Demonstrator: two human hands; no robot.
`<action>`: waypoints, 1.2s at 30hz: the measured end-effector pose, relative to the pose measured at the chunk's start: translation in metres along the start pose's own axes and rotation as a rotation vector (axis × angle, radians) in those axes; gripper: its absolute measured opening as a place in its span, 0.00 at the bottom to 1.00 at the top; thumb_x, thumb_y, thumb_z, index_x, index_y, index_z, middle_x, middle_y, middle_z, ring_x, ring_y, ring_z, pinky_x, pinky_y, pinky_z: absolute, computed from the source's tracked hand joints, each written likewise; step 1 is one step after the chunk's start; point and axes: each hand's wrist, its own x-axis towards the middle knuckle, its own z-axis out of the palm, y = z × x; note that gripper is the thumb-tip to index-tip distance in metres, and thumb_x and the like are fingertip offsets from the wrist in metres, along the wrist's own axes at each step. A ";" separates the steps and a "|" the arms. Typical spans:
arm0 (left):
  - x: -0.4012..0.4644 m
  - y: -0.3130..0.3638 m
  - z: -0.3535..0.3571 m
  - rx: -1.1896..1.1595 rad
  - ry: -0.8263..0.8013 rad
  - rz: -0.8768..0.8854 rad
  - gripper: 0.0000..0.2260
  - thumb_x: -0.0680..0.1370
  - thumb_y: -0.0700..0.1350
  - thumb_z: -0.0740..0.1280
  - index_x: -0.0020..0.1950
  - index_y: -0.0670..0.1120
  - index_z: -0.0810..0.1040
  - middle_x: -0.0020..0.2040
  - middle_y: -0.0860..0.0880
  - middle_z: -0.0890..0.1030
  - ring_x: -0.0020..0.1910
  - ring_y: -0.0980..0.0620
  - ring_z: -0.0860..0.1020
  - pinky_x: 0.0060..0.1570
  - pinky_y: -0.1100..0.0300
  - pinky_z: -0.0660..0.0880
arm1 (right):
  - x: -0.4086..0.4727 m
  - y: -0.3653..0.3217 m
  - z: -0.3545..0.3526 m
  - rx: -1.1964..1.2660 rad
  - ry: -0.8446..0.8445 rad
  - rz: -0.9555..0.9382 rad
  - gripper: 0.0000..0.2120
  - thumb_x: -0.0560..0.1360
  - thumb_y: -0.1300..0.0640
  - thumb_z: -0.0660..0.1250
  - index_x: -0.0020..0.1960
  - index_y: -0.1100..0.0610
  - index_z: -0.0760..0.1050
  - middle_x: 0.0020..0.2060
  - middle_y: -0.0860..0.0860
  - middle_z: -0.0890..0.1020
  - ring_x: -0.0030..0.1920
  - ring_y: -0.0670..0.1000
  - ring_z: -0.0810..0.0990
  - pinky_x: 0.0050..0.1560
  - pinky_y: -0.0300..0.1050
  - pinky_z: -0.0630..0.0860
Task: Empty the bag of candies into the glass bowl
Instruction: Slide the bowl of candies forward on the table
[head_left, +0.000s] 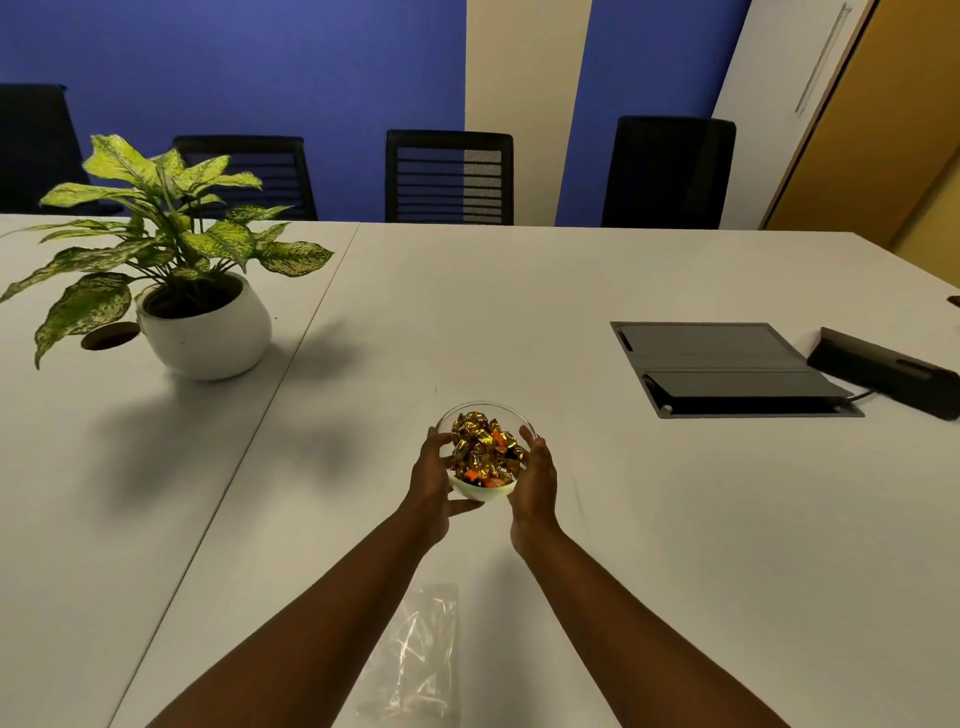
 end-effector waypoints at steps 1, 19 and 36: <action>0.004 0.003 0.001 -0.009 0.000 -0.002 0.21 0.79 0.54 0.52 0.67 0.45 0.67 0.69 0.39 0.69 0.64 0.39 0.71 0.51 0.46 0.72 | 0.005 -0.001 0.002 0.002 0.001 0.001 0.20 0.82 0.52 0.47 0.68 0.55 0.68 0.67 0.59 0.72 0.66 0.58 0.72 0.68 0.54 0.69; 0.169 0.052 0.034 -0.054 -0.037 0.075 0.21 0.80 0.48 0.54 0.71 0.44 0.65 0.71 0.44 0.70 0.68 0.45 0.69 0.60 0.54 0.67 | 0.175 -0.007 0.056 -0.077 0.079 -0.041 0.20 0.81 0.51 0.47 0.67 0.54 0.71 0.65 0.57 0.75 0.63 0.54 0.74 0.59 0.44 0.69; 0.287 0.051 0.039 0.142 0.021 0.133 0.21 0.80 0.49 0.52 0.70 0.44 0.68 0.73 0.47 0.68 0.72 0.49 0.63 0.59 0.59 0.57 | 0.284 0.017 0.078 -0.127 0.064 -0.031 0.20 0.81 0.52 0.49 0.67 0.55 0.70 0.68 0.55 0.72 0.67 0.55 0.71 0.71 0.53 0.67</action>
